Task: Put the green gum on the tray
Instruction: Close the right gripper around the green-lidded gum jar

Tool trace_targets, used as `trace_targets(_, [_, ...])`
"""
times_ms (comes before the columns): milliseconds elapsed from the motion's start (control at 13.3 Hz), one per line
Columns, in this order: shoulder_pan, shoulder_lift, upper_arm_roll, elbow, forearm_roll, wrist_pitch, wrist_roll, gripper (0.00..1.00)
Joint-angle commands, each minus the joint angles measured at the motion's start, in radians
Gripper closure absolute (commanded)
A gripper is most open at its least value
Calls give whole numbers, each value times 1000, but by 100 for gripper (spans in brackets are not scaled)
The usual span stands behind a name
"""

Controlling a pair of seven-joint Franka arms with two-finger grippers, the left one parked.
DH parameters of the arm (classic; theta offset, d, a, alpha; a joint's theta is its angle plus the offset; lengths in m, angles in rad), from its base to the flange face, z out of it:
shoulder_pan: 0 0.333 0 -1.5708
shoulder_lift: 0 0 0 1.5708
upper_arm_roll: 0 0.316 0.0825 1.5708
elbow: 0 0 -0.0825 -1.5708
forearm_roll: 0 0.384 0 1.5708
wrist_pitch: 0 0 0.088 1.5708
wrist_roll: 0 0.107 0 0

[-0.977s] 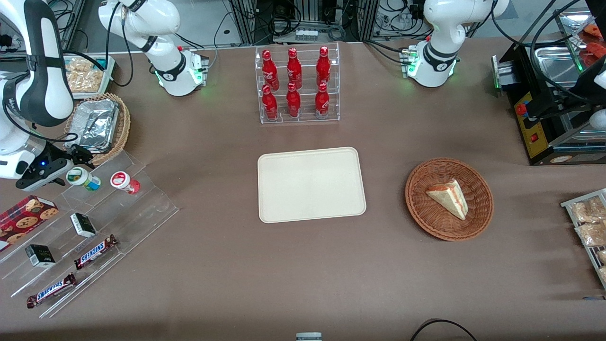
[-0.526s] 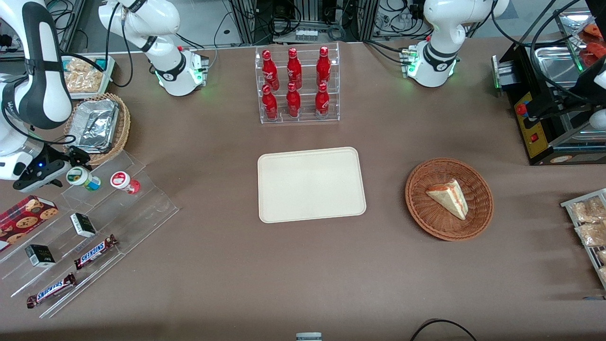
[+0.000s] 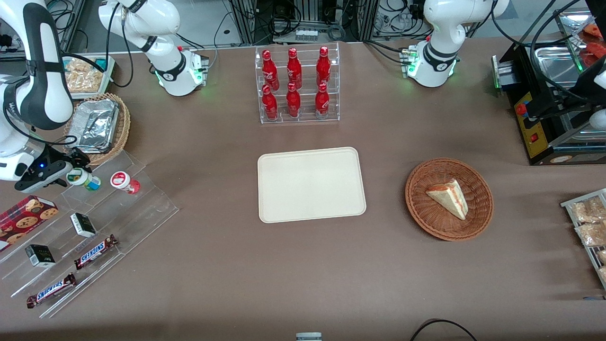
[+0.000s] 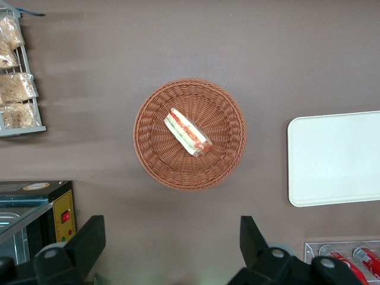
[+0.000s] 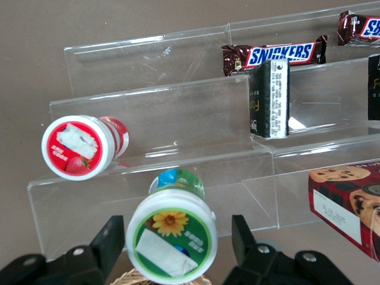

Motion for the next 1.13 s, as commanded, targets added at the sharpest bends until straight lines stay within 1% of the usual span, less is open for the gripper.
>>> trace_targets(0, [6,1,-1,-3,22,15,-7,16])
trace_targets(75, [6,1,-1,-1,22,14,-7,16])
trace_targets(150, [6,1,-1,-1,22,15,-8,21])
trace_targets(226, [6,1,-1,-1,22,14,-10,48])
trace_targets(301, [6,1,-1,1,22,14,-10,83])
trace_targets(376, [6,-1,-1,1,22,11,-10,100])
trace_targets(526, [6,-2,2,13,22,-3,-4,100])
trace_targets(602, [7,-2,5,31,24,-36,1,100])
trace_targets(677, [15,-2,6,62,40,-78,8,100])
trace_targets(752, [33,-4,6,101,53,-128,16,100])
trace_targets(902, [66,-8,8,190,54,-251,54,100])
trace_targets(1053, [127,-11,8,288,54,-389,137,100])
